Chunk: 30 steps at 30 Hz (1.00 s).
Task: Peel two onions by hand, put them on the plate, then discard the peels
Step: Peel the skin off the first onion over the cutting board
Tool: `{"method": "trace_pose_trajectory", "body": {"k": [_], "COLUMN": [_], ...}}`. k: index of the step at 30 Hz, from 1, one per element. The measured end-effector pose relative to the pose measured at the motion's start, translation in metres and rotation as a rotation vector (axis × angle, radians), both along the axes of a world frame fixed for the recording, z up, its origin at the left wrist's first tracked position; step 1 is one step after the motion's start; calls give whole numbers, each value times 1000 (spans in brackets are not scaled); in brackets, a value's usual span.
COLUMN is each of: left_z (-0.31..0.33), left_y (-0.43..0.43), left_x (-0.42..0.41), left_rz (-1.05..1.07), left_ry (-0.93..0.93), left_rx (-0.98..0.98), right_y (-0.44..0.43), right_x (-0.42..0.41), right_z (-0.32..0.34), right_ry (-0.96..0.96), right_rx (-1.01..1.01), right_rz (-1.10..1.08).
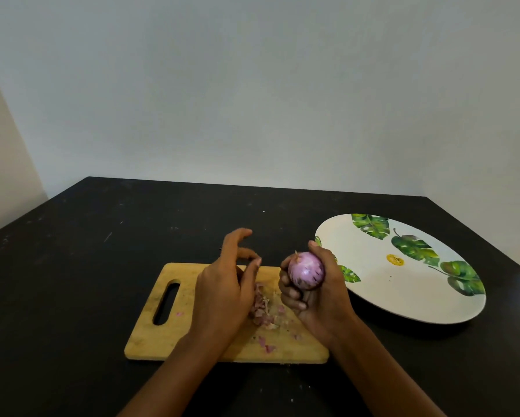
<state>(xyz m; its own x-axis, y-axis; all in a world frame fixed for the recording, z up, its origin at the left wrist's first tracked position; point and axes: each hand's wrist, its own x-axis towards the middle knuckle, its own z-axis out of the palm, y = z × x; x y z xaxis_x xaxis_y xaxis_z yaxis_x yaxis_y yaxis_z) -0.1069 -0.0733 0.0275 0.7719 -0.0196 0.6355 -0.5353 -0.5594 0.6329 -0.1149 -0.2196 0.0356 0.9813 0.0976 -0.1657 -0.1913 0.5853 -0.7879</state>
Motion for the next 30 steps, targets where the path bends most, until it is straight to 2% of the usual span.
{"method": "trace_pose_trajectory", "body": {"k": [3,8,16,19,21,23,25,30], "left_z": [2,11,10,9,7,3,0,-5], "left_y": [-2,-7,-8,-9,-7,-5,-6,-7], "left_x": [-3,-12,-12,-14,-14,-12,-10,-5], "left_rz": [-71,-250,-165,-141,-147,-131,-83,-61], "left_ry": [22,57,-2,-104,-187,-262,-299,-266], "left_rx": [-45,-245,-335,-268,-116,85,202,196], "right_y": [0,5,14,11,7,4,4,10], "right_x": [1,2,4,5,4,1,0,-1], "right_z": [-2,-3,-5,-7,-9,-7,-6,-8], "right_ry": [17,18,58,29,-20,-72,-95,-111], "right_rx": [-16,-107,-25,20,37,-33,-101,-74], "right_rz": [2,-34,-76,-69,-50,-36,-52,-62]}}
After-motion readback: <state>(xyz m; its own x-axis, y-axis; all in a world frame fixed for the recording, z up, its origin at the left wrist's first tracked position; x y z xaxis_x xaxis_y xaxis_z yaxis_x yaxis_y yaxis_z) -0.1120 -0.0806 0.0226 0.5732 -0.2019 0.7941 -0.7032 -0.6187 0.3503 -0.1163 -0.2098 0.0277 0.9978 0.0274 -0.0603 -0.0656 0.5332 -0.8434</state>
